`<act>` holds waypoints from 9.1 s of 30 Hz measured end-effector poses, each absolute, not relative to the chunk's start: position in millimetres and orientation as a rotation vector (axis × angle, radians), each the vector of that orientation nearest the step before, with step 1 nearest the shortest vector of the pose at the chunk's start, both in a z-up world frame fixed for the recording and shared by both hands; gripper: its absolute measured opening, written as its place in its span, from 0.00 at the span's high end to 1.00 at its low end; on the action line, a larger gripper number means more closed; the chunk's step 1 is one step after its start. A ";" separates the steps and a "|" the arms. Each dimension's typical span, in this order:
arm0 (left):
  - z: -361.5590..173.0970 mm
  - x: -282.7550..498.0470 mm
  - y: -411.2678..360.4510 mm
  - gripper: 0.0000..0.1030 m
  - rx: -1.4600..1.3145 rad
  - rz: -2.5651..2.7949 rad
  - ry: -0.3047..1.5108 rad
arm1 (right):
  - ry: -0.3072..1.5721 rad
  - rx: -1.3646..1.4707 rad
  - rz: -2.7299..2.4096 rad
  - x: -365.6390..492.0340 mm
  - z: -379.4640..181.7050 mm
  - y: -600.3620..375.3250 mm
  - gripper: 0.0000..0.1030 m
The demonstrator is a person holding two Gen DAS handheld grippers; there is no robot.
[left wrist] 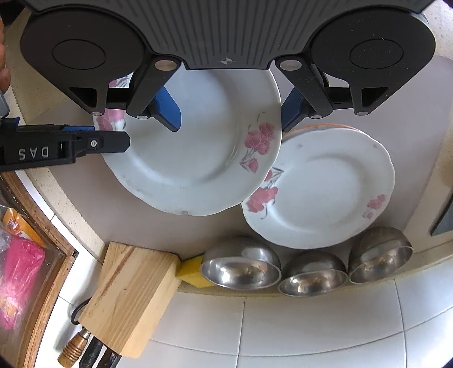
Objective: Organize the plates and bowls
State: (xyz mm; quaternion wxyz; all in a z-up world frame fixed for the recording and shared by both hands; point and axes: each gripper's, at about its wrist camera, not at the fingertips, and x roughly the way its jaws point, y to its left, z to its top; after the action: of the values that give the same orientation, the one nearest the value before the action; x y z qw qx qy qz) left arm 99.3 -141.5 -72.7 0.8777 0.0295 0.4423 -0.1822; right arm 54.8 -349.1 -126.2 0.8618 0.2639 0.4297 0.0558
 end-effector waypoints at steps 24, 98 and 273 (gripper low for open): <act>-34.7 132.8 -78.4 0.29 0.020 -0.209 0.850 | 0.856 0.468 0.222 113.8 -78.3 -279.4 0.77; -67.8 234.5 -42.6 0.26 0.049 -0.315 0.958 | 0.974 0.377 0.046 188.2 -94.0 -220.2 0.74; 2.7 331.2 0.6 0.68 0.085 -0.276 0.862 | 0.912 0.415 0.205 289.8 -26.1 -147.1 0.96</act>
State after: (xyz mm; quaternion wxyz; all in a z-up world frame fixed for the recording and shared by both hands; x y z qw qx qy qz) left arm 331.2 0.6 2.7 0.8985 0.0409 0.4162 -0.1335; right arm 289.8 -147.1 -26.1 0.8720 0.1984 0.4365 0.0983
